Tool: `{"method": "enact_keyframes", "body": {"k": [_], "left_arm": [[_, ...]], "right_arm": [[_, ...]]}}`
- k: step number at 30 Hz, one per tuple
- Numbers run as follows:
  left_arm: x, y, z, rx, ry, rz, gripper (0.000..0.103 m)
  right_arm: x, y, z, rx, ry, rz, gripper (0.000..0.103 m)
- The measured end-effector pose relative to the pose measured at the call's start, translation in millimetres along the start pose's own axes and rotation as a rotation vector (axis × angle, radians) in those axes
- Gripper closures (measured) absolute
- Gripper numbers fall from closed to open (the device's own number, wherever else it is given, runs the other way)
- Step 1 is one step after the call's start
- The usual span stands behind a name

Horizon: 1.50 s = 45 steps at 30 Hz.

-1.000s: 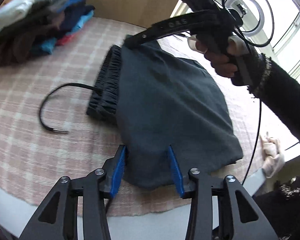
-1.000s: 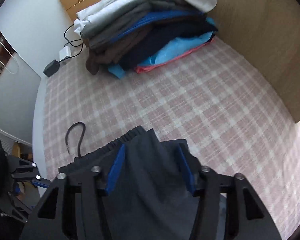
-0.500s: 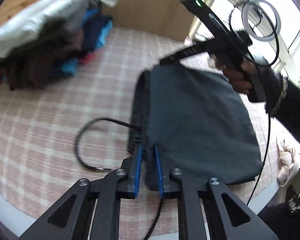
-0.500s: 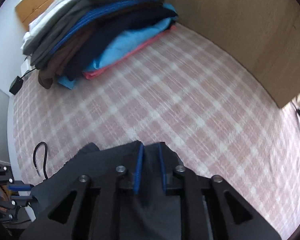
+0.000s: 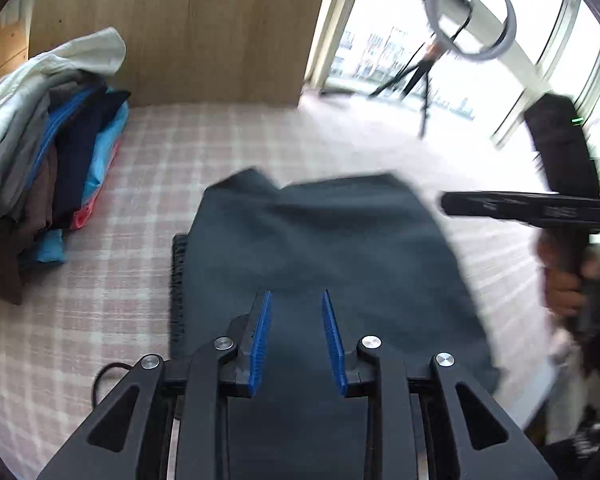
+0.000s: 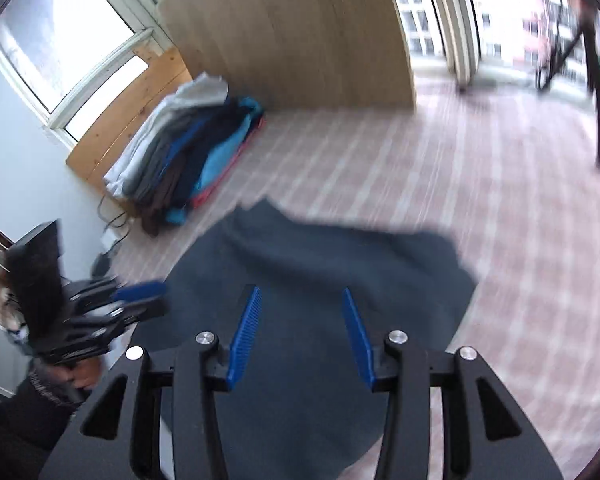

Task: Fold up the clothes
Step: 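Grasp the sweatpants bundle edge with the left gripper while the right gripper grasps it too, then lift the sweatpants bundle with both grippers and carry it toward the clothes stack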

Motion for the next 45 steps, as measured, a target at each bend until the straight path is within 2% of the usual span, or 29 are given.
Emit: {"method": "enact_keyframes", "body": {"k": [2, 3, 5, 7, 8, 9, 10, 12, 14, 17, 18, 21, 25, 28, 32, 33, 34, 37, 39, 41, 43, 45], "left_arm": [[-9.9, -5.2, -7.9, 0.010, 0.015, -0.021, 0.083], [-14.9, -7.8, -11.8, 0.015, 0.022, -0.032, 0.084], [-23.6, -9.6, -19.3, 0.027, 0.038, -0.049, 0.084], [-26.9, 6.4, -26.8, 0.041, 0.079, -0.027, 0.083], [-28.5, 14.9, -30.9, 0.046, 0.102, -0.011, 0.078], [-30.8, 22.8, -35.3, 0.049, 0.128, 0.006, 0.076], [-34.3, 29.9, -39.9, 0.048, 0.159, 0.023, 0.074], [-42.8, 43.2, -44.7, 0.027, 0.214, 0.052, 0.072], [-53.5, 50.8, -42.3, 0.014, 0.251, 0.059, 0.068], [-65.7, 53.2, -27.2, -0.005, 0.264, 0.053, 0.067], [-68.5, 52.8, -20.5, -0.010, 0.259, 0.053, 0.067], [-73.3, 52.7, 13.9, -0.051, 0.195, 0.036, 0.067], [-77.7, 40.4, 56.0, -0.118, 0.135, -0.001, 0.067], [-85.2, 34.9, 61.7, -0.119, 0.172, -0.013, 0.067], [-96.3, 35.6, 47.5, -0.139, 0.275, -0.015, 0.067], [-99.5, 37.0, 44.0, -0.130, 0.295, -0.012, 0.067], [-102.9, 38.3, 41.5, -0.121, 0.312, -0.007, 0.067], [-114.4, 44.6, 39.0, -0.112, 0.354, 0.017, 0.066], [-121.4, 43.3, 38.4, -0.142, 0.396, 0.022, 0.060], [-127.3, 35.4, 38.7, -0.173, 0.446, 0.009, 0.059], [-131.5, 24.0, 42.5, -0.225, 0.515, -0.015, 0.059], [-139.5, 13.7, 47.7, -0.319, 0.590, -0.034, 0.059]], "right_arm": [[-8.7, -27.2, 12.3, -0.100, -0.005, -0.077, 0.062], [-10.3, -32.4, 22.9, -0.218, -0.014, -0.095, 0.064], [-13.8, -19.3, 44.8, -0.279, -0.086, -0.065, 0.065], [-21.9, 2.3, 55.3, -0.212, -0.146, -0.030, 0.062], [-27.4, 10.2, 57.6, -0.188, -0.163, -0.020, 0.058], [-33.0, 18.1, 59.8, -0.165, -0.180, -0.010, 0.050], [-38.5, 26.1, 62.1, -0.141, -0.196, 0.000, 0.046], [-49.8, 38.9, 66.1, -0.094, -0.230, 0.013, 0.046], [-63.3, 32.5, 66.9, -0.039, -0.265, -0.020, 0.046], [-86.0, 17.4, 61.0, 0.075, -0.316, -0.062, 0.046], [-93.1, 14.0, 54.6, 0.082, -0.311, -0.076, 0.046], [-113.8, 4.2, 35.7, 0.109, -0.291, -0.121, 0.046], [-122.4, -14.3, 21.9, 0.197, -0.251, -0.215, 0.046], [-126.3, -28.1, 13.4, 0.257, -0.231, -0.278, 0.046], [-121.6, -25.5, 7.4, 0.310, -0.241, -0.278, 0.045], [-120.4, -24.8, 5.9, 0.323, -0.244, -0.278, 0.056], [-119.3, -24.1, 4.4, 0.337, -0.246, -0.278, 0.073], [-115.7, -22.1, -0.1, 0.377, -0.253, -0.278, 0.077], [-113.4, -20.7, -3.1, 0.403, -0.258, -0.278, 0.077], [-111.0, -19.3, -6.1, 0.430, -0.263, -0.278, 0.077], [-108.9, -18.8, -8.6, 0.455, -0.272, -0.277, 0.083], [-107.8, -20.1, -9.6, 0.461, -0.288, -0.261, 0.084]]}}
Point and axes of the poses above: each gripper's, at about its wrist camera, not at the fingertips, and y roughly against the way its jaws point, z to its right, x to its top, the point moved 2 cm from there along -y, roughly the way its jaws point, and after that the axes turned 9 degrees about -z, right-handed, at the moved point
